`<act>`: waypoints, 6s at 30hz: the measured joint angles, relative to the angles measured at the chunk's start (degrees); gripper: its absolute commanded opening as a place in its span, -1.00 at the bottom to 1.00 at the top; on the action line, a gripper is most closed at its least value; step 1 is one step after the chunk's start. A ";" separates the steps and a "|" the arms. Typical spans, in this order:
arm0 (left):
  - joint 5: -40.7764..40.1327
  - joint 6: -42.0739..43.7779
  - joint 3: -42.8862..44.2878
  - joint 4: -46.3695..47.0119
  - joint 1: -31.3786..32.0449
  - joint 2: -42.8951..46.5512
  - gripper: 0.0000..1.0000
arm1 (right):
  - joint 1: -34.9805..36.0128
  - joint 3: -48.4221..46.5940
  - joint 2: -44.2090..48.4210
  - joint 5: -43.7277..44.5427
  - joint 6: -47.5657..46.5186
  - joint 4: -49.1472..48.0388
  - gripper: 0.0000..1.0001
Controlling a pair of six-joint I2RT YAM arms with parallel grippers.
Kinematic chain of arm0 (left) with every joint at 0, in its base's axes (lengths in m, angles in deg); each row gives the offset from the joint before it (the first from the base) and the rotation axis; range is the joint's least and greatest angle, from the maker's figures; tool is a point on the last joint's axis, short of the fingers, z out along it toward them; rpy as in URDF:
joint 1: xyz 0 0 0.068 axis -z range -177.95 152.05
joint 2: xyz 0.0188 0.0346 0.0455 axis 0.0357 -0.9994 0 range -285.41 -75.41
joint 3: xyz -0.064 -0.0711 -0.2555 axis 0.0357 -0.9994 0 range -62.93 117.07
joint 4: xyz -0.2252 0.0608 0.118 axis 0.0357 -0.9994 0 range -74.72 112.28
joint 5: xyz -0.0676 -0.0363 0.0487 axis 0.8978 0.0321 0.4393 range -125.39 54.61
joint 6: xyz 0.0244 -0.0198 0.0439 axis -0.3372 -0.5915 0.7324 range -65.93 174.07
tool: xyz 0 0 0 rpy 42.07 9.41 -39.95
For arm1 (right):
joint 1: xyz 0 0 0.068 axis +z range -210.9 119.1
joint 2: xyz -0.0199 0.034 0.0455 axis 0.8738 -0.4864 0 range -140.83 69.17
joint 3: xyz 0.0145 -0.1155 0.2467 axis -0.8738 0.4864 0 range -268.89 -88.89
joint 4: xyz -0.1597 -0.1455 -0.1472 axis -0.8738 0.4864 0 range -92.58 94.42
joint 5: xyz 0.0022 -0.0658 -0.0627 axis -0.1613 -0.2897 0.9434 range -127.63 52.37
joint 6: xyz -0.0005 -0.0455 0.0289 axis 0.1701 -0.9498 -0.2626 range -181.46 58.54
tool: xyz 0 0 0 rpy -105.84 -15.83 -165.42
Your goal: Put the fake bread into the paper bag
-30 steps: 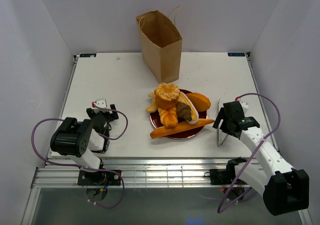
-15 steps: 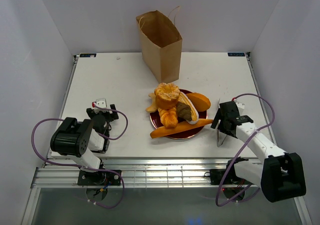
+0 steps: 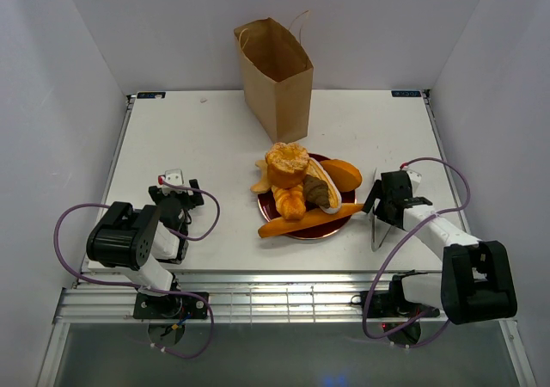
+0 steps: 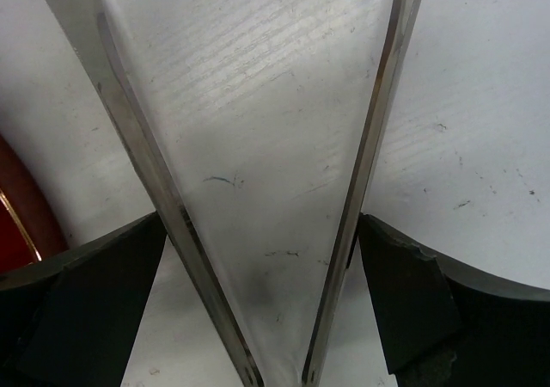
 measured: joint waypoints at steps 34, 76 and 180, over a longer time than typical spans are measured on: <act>0.00 0.00 0.00 0.00 0.00 0.00 0.96 | -1.20 0.28 3.76 -0.07 -2.40 -0.68 0.43; 0.00 0.00 0.00 0.00 0.00 0.00 0.96 | 5.07 -33.44 12.28 -28.83 -16.28 23.65 0.30; 0.00 0.00 0.00 0.02 0.00 0.00 0.96 | 19.50 -49.66 -7.21 -25.29 -14.97 27.63 0.04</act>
